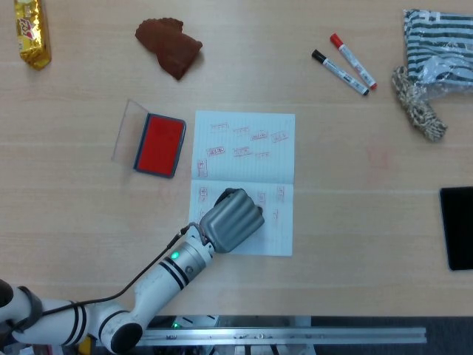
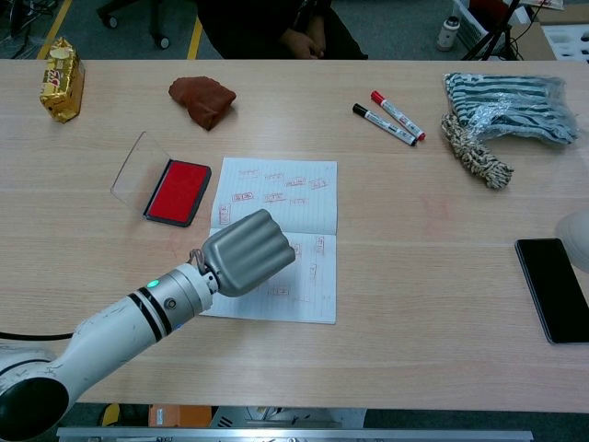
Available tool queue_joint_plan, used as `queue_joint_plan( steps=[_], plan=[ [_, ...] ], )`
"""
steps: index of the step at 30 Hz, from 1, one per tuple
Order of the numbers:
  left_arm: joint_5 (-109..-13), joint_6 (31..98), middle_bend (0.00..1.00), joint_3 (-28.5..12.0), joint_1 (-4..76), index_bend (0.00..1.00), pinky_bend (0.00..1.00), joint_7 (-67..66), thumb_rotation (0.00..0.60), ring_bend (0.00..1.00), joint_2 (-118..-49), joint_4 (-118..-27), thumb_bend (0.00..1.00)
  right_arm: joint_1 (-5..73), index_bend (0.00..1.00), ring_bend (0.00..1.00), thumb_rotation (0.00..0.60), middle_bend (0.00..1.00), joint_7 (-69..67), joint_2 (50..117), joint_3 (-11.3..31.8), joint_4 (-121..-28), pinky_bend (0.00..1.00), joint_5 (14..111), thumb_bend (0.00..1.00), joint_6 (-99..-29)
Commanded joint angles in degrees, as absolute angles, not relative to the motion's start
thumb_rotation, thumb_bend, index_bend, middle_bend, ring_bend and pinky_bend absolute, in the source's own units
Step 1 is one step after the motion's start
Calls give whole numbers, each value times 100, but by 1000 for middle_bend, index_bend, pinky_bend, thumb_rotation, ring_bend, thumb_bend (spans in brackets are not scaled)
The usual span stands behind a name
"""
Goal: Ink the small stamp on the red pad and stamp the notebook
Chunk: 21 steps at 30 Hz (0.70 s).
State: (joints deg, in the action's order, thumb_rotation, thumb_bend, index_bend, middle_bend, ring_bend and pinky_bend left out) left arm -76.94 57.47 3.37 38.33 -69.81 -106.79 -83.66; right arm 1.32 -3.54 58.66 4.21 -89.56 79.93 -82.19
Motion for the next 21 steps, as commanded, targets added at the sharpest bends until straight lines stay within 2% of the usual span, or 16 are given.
queue_joint_plan(
  steps=[1,12,16,21],
  plan=[
    [-7782,5855,1000,309,3843,566,1000,-6956,600,1000,-10481,-8573,279,125,408,342,600,412,-377,5881,417,-8941,434,7996,292,-8222],
    [-8007,6225,1000,110,3836,566,1000,-6746,600,1000,-9807,-9371,279,136,408,342,600,412,-467,5942,416,-8867,434,8060,292,-8229],
    [-7904,6215,1000,62,3835,566,1000,-6773,600,1000,-9774,-9427,279,144,408,342,600,412,-461,5949,412,-8874,434,8079,292,-8225],
    [-7862,6175,1000,189,3802,566,1000,-6861,600,1000,-9937,-9410,279,138,408,342,600,412,-459,5938,417,-8884,433,8081,292,-8242]
  ],
)
